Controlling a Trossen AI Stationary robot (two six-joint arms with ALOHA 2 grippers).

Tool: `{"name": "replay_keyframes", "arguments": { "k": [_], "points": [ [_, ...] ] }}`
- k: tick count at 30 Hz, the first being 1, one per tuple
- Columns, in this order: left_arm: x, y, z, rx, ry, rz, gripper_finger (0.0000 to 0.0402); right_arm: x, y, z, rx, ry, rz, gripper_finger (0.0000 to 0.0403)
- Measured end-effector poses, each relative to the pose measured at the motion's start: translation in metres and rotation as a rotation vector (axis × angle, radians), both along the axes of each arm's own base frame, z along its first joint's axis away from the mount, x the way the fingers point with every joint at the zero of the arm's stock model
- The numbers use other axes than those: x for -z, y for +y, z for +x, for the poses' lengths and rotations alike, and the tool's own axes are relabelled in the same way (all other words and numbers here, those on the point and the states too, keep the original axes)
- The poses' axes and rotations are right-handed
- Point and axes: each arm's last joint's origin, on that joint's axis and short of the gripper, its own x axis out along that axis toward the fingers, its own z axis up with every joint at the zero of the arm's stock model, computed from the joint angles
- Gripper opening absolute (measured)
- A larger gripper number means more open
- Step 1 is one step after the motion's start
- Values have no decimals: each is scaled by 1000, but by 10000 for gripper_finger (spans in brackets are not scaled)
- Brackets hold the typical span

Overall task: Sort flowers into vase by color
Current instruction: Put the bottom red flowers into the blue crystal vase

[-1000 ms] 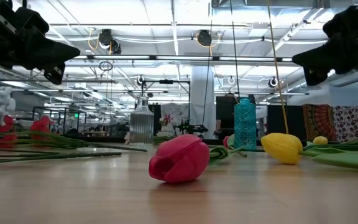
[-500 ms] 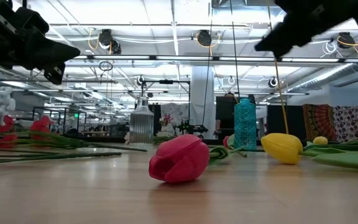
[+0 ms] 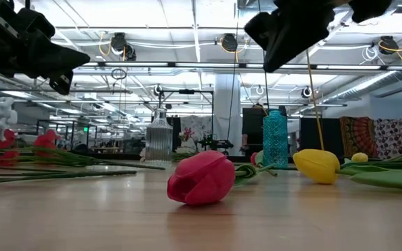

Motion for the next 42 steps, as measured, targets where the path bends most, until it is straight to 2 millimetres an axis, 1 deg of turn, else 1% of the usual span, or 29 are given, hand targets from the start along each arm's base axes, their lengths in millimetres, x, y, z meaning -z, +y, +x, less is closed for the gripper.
{"name": "replay_keyframes", "arguments": {
  "k": [4,6,9,12,17,20,23,25,29,30,32,36,37,42],
  "points": [
    [0,0,0,0,0,0,0,13,25,22,-116,109,-73,0],
    [0,0,0,0,0,0,0,19,36,33,-160,127,-97,0],
    [0,0,0,0,0,0,0,31,49,47,-232,144,-133,2],
    [0,0,0,0,0,0,0,45,59,58,-290,171,-164,15],
    [0,0,0,0,0,0,0,65,65,71,-349,225,-207,54],
    [0,0,0,0,0,0,0,78,65,79,-378,243,-221,81],
    [0,0,0,0,0,0,0,93,64,83,-393,277,-235,103],
    [0,0,0,0,0,0,0,104,62,85,-391,302,-238,115],
    [0,0,0,0,0,0,0,114,59,89,-383,321,-237,126],
    [0,0,0,0,0,0,0,116,58,89,-374,327,-232,124],
    [0,0,0,0,-1,0,0,116,55,90,-350,335,-216,106],
    [0,0,0,0,0,0,0,112,47,92,-316,331,-192,26],
    [0,0,0,0,-1,0,0,110,44,93,-311,327,-189,14],
    [0,0,0,0,0,0,0,99,28,95,-229,308,-213,5]
  ]
}}
